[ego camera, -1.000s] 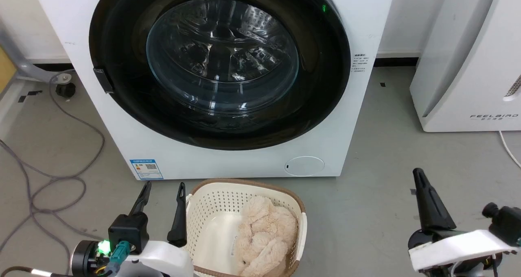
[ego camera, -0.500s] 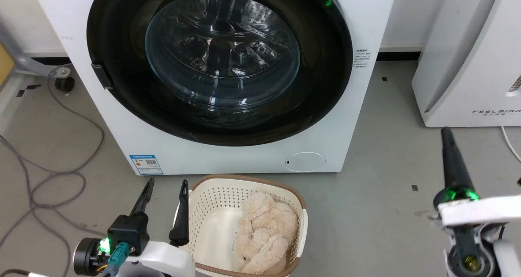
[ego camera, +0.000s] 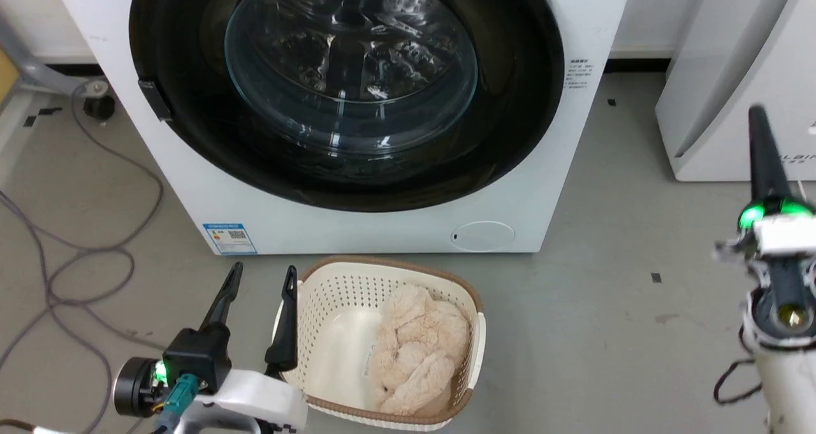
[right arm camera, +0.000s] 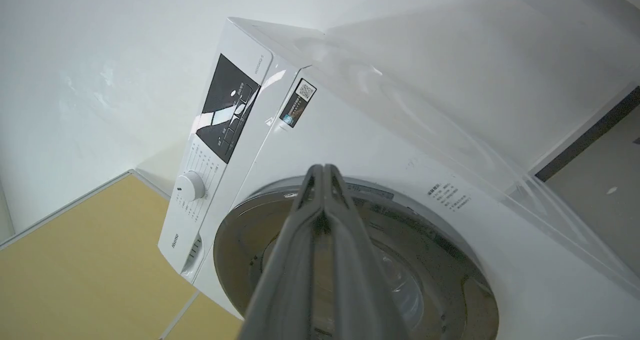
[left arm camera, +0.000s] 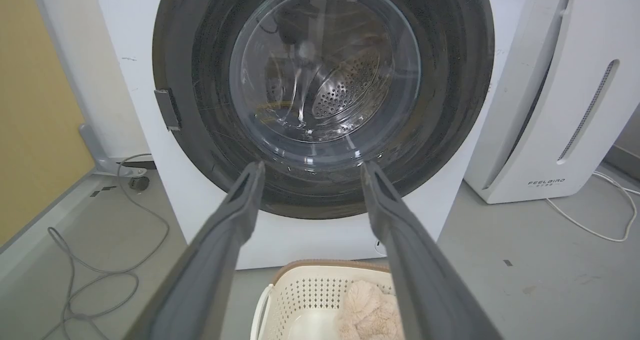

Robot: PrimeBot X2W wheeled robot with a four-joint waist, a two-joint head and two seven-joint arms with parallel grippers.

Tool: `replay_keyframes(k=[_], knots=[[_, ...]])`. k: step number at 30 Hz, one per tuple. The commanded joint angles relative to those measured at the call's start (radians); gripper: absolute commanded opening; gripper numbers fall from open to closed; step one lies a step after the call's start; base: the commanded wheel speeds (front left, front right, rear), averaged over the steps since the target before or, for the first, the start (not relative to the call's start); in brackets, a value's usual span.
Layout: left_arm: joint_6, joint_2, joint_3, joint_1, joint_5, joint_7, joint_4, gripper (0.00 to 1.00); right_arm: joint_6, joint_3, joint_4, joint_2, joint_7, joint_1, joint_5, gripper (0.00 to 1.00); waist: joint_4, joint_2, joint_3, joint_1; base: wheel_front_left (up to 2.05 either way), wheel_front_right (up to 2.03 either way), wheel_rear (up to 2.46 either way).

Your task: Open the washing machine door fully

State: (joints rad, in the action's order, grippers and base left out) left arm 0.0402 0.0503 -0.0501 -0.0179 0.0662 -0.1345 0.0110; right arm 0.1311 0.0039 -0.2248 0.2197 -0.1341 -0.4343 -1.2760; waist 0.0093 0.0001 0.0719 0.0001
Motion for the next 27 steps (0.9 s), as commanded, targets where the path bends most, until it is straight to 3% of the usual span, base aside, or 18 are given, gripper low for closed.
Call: replay_keyframes(k=[1,15,21,27], knots=[[0.006,0.003,-0.001,-0.018,0.01,-0.01,0.008,1.0,0.0,0.012,-0.016,0.017,-0.007,-0.039,-0.045,0.0,0.002,-0.0001,0.01,0.0,0.0,0.0,0.0],[0.031,0.006,0.0,-0.069,0.019,-0.039,0.038,1.0,0.0,0.285,-0.253,0.194,-0.012,-0.398,-0.338,0.0,0.021,-0.0001,0.111,0.0,0.0,0.0,0.0],[0.04,0.007,-0.002,-0.091,0.022,-0.052,0.048,1.0,0.0,0.417,-0.366,0.236,-0.018,-0.577,-0.454,0.0,0.026,-0.0001,0.151,0.0,0.0,0.0,0.0],[0.049,0.007,-0.003,-0.104,0.025,-0.064,0.06,1.0,0.0,0.623,-0.505,0.258,0.032,-0.751,-0.531,0.0,0.027,-0.0001,0.184,0.0,0.0,0.0,0.0]])
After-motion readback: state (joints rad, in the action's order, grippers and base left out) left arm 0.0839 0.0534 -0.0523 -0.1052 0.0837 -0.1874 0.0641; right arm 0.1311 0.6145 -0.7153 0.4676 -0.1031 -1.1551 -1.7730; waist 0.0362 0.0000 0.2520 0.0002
